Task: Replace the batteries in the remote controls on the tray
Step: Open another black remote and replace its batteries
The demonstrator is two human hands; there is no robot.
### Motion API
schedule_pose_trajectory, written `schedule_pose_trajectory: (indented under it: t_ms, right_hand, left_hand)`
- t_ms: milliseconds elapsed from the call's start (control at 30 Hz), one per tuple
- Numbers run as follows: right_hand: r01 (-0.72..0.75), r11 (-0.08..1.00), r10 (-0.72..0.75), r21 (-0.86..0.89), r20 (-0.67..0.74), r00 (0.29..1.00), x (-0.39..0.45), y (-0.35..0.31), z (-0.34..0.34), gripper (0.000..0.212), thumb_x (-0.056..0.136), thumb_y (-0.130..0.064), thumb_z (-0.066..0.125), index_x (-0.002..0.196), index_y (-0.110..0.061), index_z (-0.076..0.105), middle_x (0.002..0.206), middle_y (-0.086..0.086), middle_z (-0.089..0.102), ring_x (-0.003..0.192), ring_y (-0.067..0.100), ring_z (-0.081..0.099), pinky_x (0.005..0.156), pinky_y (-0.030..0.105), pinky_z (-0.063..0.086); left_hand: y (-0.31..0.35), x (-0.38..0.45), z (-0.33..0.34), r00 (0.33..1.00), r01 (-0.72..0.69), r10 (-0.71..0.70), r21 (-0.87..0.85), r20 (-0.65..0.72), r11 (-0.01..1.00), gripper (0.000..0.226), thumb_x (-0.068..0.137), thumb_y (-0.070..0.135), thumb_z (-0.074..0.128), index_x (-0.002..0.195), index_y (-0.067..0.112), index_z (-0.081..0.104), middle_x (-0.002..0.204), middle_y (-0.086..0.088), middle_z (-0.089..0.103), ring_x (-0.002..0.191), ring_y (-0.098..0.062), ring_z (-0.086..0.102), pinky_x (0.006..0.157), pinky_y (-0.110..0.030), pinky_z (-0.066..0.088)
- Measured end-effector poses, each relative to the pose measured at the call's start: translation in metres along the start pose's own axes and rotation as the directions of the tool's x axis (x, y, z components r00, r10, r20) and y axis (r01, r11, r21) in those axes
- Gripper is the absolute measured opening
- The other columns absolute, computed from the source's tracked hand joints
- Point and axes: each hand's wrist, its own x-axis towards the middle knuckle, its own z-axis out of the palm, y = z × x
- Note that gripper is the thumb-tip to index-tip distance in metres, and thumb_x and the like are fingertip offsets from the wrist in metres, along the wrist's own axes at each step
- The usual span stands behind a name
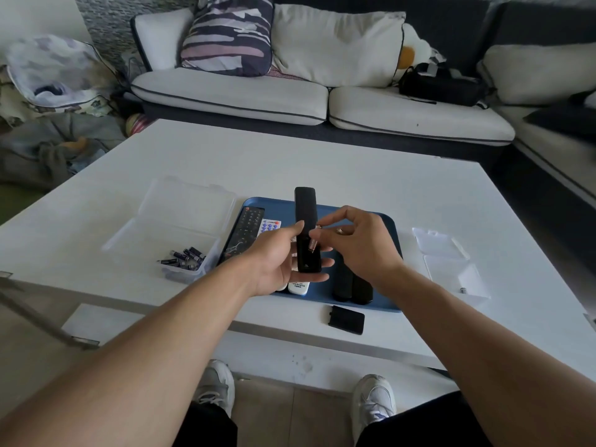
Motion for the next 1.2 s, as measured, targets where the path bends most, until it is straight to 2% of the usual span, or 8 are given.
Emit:
schedule_pose_trajectory:
  t_ms: [233,367,500,600,833,933,1033,1200]
  right_hand:
    - [0.06,0.997,-0.06,-0.049,0.004,0.998,0.003,0.001,0.001,0.014,0.078,-0.021,0.086,0.088,-0.017,0.077,0.081,-0.004,0.073,0.069,-0.001,0.064,0.055,0.006,0.045]
    - [0.044,0.988,-0.038,-0.15,0.045,0.998,0.003,0.002,0.001,0.021,0.075,-0.025,0.088,0.09,-0.019,0.075,0.065,-0.007,0.057,0.051,-0.001,0.052,0.049,0.007,0.041]
    - [0.042,0.94,-0.046,-0.337,-0.004,0.999,0.009,0.005,-0.003,0.04,0.065,-0.044,0.091,0.085,-0.027,0.06,0.067,-0.006,0.049,0.054,0.007,0.043,0.05,0.016,0.035]
    - [0.033,0.923,-0.028,-0.383,0.019,0.999,0.009,0.005,-0.005,0.048,0.061,-0.051,0.091,0.086,-0.027,0.057,0.064,-0.004,0.051,0.055,0.01,0.044,0.049,0.022,0.035]
    - [-0.159,0.97,0.17,-0.183,0.047,0.984,0.01,0.004,-0.019,0.04,0.08,-0.055,0.077,0.097,-0.023,0.063,0.074,-0.008,0.057,0.06,0.008,0.047,0.055,0.022,0.037]
    - [-0.23,0.969,0.235,-0.083,0.046,0.971,0.012,0.007,-0.025,0.027,0.09,-0.048,0.07,0.096,-0.022,0.064,0.074,-0.006,0.05,0.057,0.011,0.041,0.055,0.027,0.036]
    - [-0.269,0.963,0.269,-0.012,0.082,0.96,0.014,0.008,-0.029,0.007,0.098,-0.021,0.062,0.103,-0.018,0.063,0.076,0.001,0.05,0.062,0.013,0.044,0.058,0.026,0.039]
    - [-0.24,0.971,0.239,-0.01,0.138,0.961,0.014,0.01,-0.029,0.028,0.1,0.004,0.045,0.112,-0.014,0.064,0.088,0.005,0.063,0.075,0.016,0.061,0.074,0.029,0.053]
  left_hand:
    - [0.0,-0.001,0.003,0.996,0.007,-0.002,-0.051,0.094,0.999,0.052,0.109,0.039,0.035,0.133,0.0,0.059,0.114,-0.023,0.07,0.1,-0.044,0.071,0.079,-0.048,0.062]
    - [-0.001,-0.001,0.004,0.989,0.0,0.006,-0.037,0.145,0.999,0.05,0.107,0.039,0.041,0.13,0.0,0.06,0.107,-0.021,0.07,0.101,-0.045,0.069,0.084,-0.051,0.061]
    - [-0.002,-0.001,0.005,0.986,-0.061,0.056,0.023,0.156,0.998,0.021,0.106,0.022,0.048,0.114,0.008,0.062,0.095,-0.02,0.073,0.097,-0.044,0.071,0.085,-0.051,0.061]
    - [-0.003,-0.001,0.005,0.984,-0.079,0.07,0.048,0.162,0.996,0.02,0.107,0.016,0.044,0.115,0.008,0.061,0.095,-0.022,0.073,0.096,-0.044,0.072,0.086,-0.052,0.06]
    - [-0.004,0.001,0.006,0.982,-0.093,0.085,0.041,0.169,0.995,0.021,0.107,0.01,0.043,0.119,0.005,0.059,0.101,-0.02,0.074,0.105,-0.047,0.069,0.089,-0.058,0.057]
    - [-0.005,0.003,0.007,0.987,-0.089,0.088,0.001,0.133,0.996,0.023,0.108,0.008,0.04,0.124,0.0,0.054,0.099,-0.02,0.074,0.098,-0.045,0.071,0.082,-0.059,0.059]
    - [-0.006,0.005,0.007,0.989,-0.085,0.083,0.01,0.12,0.996,0.022,0.108,0.008,0.039,0.122,-0.001,0.053,0.097,-0.019,0.075,0.093,-0.042,0.073,0.08,-0.058,0.059]
    - [-0.007,0.009,0.006,0.992,-0.09,0.087,0.031,0.088,0.995,0.024,0.109,0.007,0.036,0.126,-0.003,0.05,0.101,-0.019,0.074,0.092,-0.04,0.074,0.08,-0.055,0.06]
